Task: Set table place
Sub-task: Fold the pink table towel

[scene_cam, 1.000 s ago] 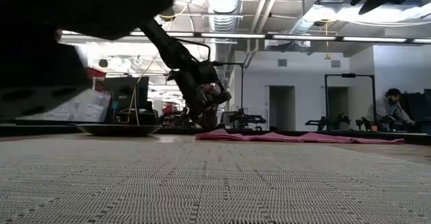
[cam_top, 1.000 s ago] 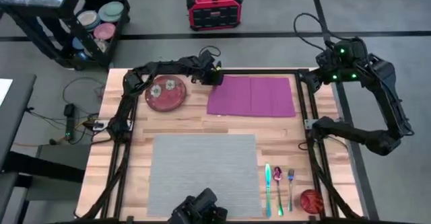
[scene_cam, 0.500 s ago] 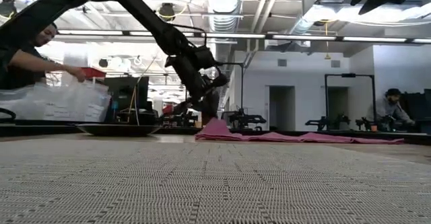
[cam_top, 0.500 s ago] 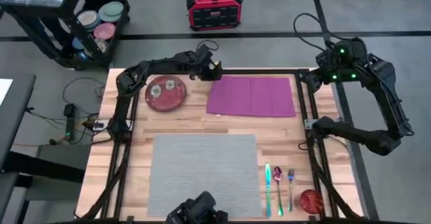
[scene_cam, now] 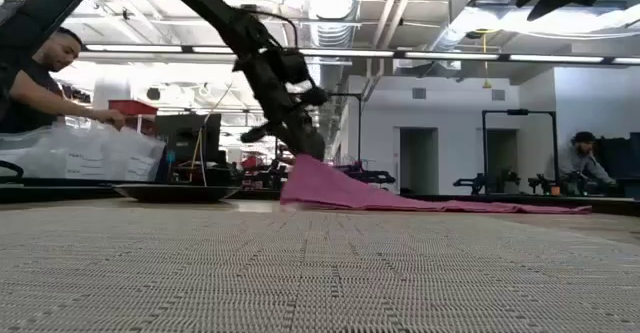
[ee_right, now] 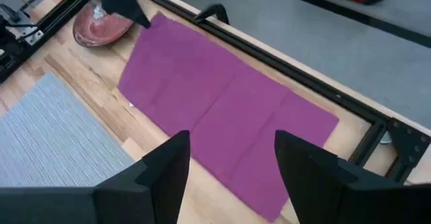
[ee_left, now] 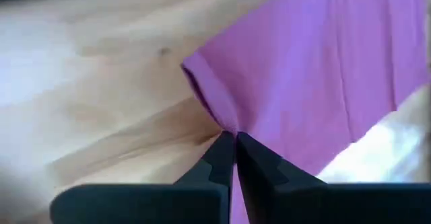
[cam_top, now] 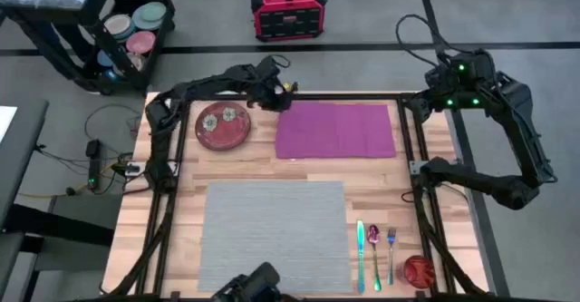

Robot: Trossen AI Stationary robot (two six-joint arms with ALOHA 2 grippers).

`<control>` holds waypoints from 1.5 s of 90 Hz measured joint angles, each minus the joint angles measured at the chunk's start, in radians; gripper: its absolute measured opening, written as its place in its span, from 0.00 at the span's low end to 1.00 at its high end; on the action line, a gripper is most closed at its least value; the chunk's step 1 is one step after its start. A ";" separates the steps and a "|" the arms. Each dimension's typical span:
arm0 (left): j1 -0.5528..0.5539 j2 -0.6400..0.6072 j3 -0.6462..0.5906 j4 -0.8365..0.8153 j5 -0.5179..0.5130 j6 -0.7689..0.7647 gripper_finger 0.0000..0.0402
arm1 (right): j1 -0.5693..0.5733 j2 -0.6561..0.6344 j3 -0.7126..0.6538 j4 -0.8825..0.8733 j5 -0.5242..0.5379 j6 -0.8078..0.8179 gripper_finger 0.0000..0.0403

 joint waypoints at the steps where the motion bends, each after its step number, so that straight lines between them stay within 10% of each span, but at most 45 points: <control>1: 0.005 -0.005 0.000 -0.008 -0.002 0.006 0.00 | 0.000 0.000 0.000 0.001 0.000 0.000 0.51; 43: 0.107 -0.092 -0.026 -0.142 -0.005 0.071 0.00 | 0.000 0.000 0.000 0.035 -0.021 0.045 0.51; 98: -0.081 -0.091 -0.026 0.378 0.142 -0.412 0.00 | 0.000 0.000 0.000 0.034 -0.024 0.049 0.51; 135: -0.158 -0.068 -0.024 0.522 -0.035 -0.560 0.00 | 0.000 0.000 0.000 0.033 -0.024 0.049 0.51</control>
